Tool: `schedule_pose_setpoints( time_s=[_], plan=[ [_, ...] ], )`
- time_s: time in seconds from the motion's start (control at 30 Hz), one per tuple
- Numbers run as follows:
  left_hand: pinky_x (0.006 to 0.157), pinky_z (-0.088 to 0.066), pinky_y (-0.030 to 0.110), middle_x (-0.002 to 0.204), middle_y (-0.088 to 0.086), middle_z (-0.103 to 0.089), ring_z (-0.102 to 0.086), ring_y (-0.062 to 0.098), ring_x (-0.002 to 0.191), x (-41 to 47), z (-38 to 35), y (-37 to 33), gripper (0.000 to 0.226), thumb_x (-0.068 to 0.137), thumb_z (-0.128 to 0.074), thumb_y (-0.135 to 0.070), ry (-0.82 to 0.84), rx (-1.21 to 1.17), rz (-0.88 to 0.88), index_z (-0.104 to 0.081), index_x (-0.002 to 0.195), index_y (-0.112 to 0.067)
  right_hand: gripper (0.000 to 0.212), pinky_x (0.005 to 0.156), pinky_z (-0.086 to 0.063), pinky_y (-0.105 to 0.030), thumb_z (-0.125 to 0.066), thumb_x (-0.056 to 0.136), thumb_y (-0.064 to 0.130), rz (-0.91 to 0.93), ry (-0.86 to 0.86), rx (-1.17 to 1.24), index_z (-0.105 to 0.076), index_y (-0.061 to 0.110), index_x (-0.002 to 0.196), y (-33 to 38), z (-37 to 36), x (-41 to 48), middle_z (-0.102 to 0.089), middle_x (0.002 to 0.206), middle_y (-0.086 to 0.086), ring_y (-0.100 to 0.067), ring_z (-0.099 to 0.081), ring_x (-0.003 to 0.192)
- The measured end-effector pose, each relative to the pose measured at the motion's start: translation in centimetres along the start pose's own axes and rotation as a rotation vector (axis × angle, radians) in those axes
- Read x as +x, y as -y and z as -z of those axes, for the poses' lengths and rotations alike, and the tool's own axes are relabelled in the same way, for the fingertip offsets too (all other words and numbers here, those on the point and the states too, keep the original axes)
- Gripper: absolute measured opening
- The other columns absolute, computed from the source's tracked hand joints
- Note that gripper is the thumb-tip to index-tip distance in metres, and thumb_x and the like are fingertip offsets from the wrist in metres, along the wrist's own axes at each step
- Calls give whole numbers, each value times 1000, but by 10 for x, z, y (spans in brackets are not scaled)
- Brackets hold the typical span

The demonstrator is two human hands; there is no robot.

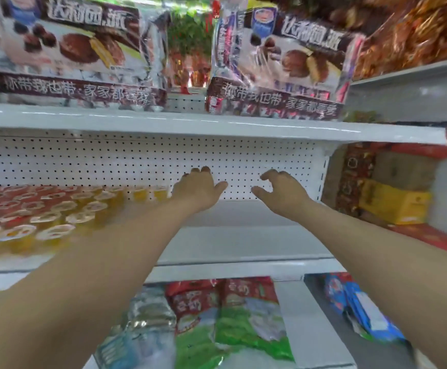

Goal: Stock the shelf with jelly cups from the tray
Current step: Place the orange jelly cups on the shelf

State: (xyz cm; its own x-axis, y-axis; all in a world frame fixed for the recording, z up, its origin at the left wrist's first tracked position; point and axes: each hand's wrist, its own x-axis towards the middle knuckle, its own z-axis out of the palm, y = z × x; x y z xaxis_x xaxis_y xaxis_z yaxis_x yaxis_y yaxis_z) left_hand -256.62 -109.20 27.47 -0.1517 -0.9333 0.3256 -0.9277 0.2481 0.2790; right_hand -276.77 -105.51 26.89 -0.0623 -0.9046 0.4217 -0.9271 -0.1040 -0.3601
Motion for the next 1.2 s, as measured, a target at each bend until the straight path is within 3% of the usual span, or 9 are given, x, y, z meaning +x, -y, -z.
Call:
schedule_pose_setpoints(
  time_s=[0.27, 0.47, 0.57, 0.73, 0.87, 1.0, 1.2],
  plan=[
    [98, -44, 49, 135, 12, -47, -47, 33, 122, -105, -46, -127, 62, 96, -35, -61, 43, -111, -82, -44, 133, -11, 57, 90, -40, -30, -54, 93, 53, -87, -9, -38, -50, 17, 137, -109, 72, -120, -52, 137, -9, -26, -50, 123],
    [98, -44, 49, 133, 11, -48, -47, 33, 122, -154, -99, -189, 61, 96, -37, -60, 138, -138, -127, -46, 131, -12, 55, 97, -43, -35, -56, 92, 51, -177, 11, -55, -50, 17, 135, -174, 89, -186, -54, 134, -8, -25, -48, 125],
    [98, -43, 49, 132, 14, -49, -47, 36, 121, -167, -133, -210, 59, 95, -39, -59, 199, -146, -152, -48, 128, -11, 52, 93, -43, -34, -59, 92, 47, -247, 26, -56, -53, 15, 132, -206, 83, -210, -58, 125, -11, -26, -51, 120],
    [94, -44, 43, 131, 16, -51, -51, 38, 118, -191, -205, -230, 61, 95, -40, -60, 325, -127, -192, -50, 128, -10, 46, 91, -45, -38, -63, 91, 43, -388, 75, -59, -60, 7, 120, -253, 48, -252, -62, 119, -16, -33, -56, 113],
    [96, -45, 46, 126, 19, -52, -52, 39, 116, -225, -282, -227, 59, 95, -43, -58, 512, -118, -206, -51, 124, -7, 50, 88, -41, -31, -64, 90, 44, -534, 182, -10, -57, 12, 127, -292, -5, -295, -60, 123, -15, -30, -56, 115],
    [96, -45, 49, 124, 19, -53, -52, 40, 116, -268, -355, -213, 56, 95, -45, -56, 700, -126, -208, -50, 124, -7, 50, 101, -36, -30, -63, 91, 41, -674, 323, 25, -56, 12, 131, -322, -64, -344, -57, 134, -11, -27, -49, 128],
    [100, -43, 45, 127, 13, -53, -51, 32, 120, -331, -439, -190, 59, 94, -48, -57, 923, -97, -155, -49, 130, -11, 49, 103, -36, -31, -64, 89, 44, -857, 495, 112, -58, 12, 126, -355, -140, -422, -59, 129, -12, -26, -49, 126]
  ],
)
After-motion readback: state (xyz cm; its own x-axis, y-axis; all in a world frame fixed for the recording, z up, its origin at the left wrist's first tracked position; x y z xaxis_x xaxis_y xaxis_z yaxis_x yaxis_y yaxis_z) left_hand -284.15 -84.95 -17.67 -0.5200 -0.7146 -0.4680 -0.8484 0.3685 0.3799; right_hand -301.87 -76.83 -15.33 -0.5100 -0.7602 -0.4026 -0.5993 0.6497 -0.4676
